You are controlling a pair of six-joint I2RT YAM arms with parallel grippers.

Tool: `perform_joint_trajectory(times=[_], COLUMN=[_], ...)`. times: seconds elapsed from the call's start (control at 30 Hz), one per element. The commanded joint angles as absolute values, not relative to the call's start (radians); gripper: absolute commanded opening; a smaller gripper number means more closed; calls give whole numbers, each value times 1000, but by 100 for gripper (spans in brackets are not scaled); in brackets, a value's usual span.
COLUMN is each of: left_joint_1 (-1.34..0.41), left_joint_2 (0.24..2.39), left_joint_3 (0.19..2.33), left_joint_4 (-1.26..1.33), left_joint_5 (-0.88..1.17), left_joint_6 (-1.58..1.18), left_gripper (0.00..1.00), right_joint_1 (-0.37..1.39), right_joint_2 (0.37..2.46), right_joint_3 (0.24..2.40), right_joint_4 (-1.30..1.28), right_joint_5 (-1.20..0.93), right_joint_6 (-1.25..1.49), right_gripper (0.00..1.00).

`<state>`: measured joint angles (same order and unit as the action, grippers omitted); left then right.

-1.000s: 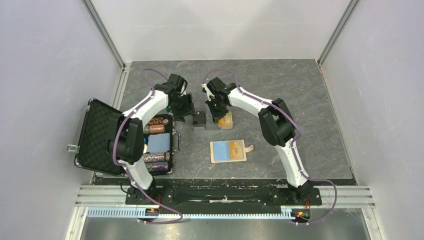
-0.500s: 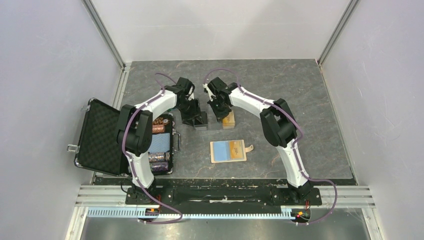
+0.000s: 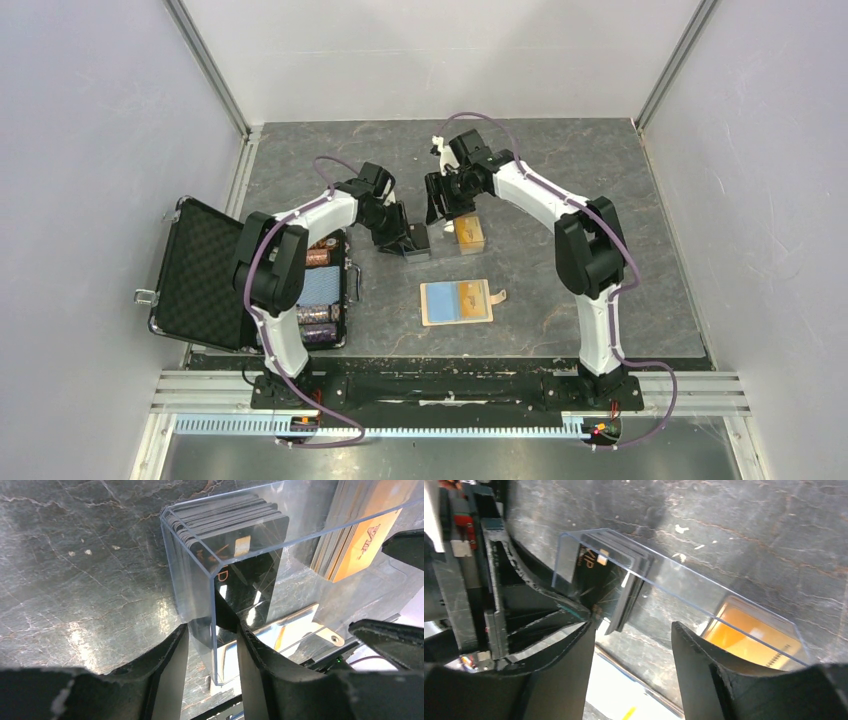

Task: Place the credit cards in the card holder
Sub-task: Pick up the credit card from the storage box.

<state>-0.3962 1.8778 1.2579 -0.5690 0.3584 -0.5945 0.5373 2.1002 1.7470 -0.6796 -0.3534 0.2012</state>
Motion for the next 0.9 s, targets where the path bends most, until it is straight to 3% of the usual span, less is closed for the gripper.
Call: perform_joint_trajectory(times=[0.0,0.13,0.27,0.37,0.7,0.87], left_joint_1=[-404,-402,-403,-402,-403,-403], left_joint_2=[1804,1777,1780,1783,1799,1805], left_joint_3=[1254,1264,1281,1284,1273,1273], left_joint_4=[-515,-548,-575,-580,-589,-594], left_joint_5=[379,312,294,286,285,294], left_joint_6=[-638,-617,-595,-585,-572,-569], left_gripper=[47,54,54,47,10,2], right_joint_1=[550,549,556,566,592,597], right_joint_2=[2069,2093,2126,2136,2185,2210], right_joint_3=[1693,1673,1681,1673,1663,1667], right_joint_4=[-577,-540,-537,-532,-545,-538], right_joint_5=[-487,-505,-511,-505,-463,-467], right_joint_6=[261,276,275,274,235,236], right_gripper=[62,66,67,66,52,42])
